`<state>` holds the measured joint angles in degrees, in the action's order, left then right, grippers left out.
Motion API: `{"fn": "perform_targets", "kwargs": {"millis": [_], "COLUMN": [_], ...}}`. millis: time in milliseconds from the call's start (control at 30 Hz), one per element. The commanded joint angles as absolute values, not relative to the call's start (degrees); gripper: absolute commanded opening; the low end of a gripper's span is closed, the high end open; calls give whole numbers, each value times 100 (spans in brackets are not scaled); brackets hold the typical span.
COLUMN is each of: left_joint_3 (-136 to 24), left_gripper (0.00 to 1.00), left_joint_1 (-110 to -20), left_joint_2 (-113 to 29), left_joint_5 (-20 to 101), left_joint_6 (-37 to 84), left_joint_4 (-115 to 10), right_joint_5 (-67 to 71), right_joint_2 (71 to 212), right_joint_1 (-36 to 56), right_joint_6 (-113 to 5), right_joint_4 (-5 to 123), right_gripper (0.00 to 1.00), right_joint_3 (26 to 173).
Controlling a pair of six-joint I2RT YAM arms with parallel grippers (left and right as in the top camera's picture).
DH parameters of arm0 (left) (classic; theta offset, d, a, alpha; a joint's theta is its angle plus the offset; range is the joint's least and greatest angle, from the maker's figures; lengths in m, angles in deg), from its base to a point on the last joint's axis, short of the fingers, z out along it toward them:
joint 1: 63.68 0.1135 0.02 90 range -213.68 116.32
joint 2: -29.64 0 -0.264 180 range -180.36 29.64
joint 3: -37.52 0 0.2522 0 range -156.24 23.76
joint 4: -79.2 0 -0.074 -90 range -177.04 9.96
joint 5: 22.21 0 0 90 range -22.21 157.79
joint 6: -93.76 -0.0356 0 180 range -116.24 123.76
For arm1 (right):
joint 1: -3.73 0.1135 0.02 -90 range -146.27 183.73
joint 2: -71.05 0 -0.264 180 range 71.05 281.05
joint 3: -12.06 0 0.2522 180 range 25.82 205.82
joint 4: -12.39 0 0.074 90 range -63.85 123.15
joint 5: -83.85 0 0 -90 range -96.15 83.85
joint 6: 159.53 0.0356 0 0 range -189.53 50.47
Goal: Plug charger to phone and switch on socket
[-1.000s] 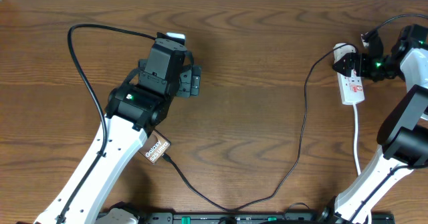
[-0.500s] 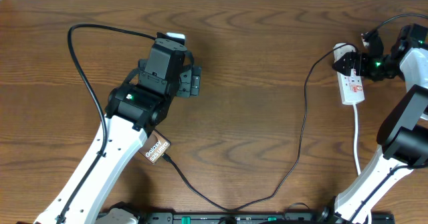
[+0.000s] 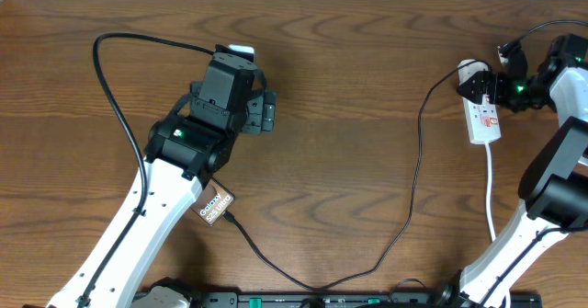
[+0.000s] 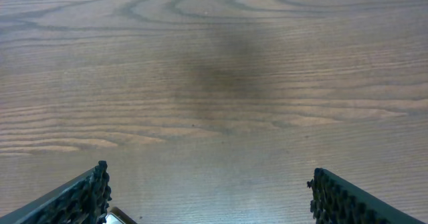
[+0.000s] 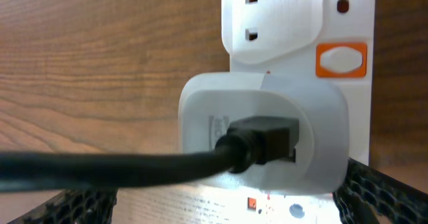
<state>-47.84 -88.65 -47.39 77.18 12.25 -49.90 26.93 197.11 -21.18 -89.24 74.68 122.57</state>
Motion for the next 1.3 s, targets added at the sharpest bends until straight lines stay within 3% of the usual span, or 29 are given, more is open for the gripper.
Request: {"fn": "perform_targets", "kwargs": {"millis": [0,733,1000,1267], "left_joint_3": [-4880,-4880,-4880,-4880], "left_gripper": [93,92,92,92], "left_joint_1": [-8878,-8878,-8878,-8878], "left_joint_2": [-4761,-4761,-4761,-4761], "left_joint_5": [7814,7814,7812,7814], "left_joint_6": [1127,1129,1127,1129], "left_joint_4": [-4979,-4979,-4979,-4979], "right_joint_5": [3358,3423,1714,1227], "right_joint_2": [19868,19868,19765,18766], "right_joint_1": [-1980,-1995,-2177,-2542], "right_joint_6": [-8841,-8819,-7964,-7136], "right_joint_4": [7519,7366,7735,8083], "right_gripper": [99,99,99,99], "right_joint_3": [11883,11278,11522,11962]}}
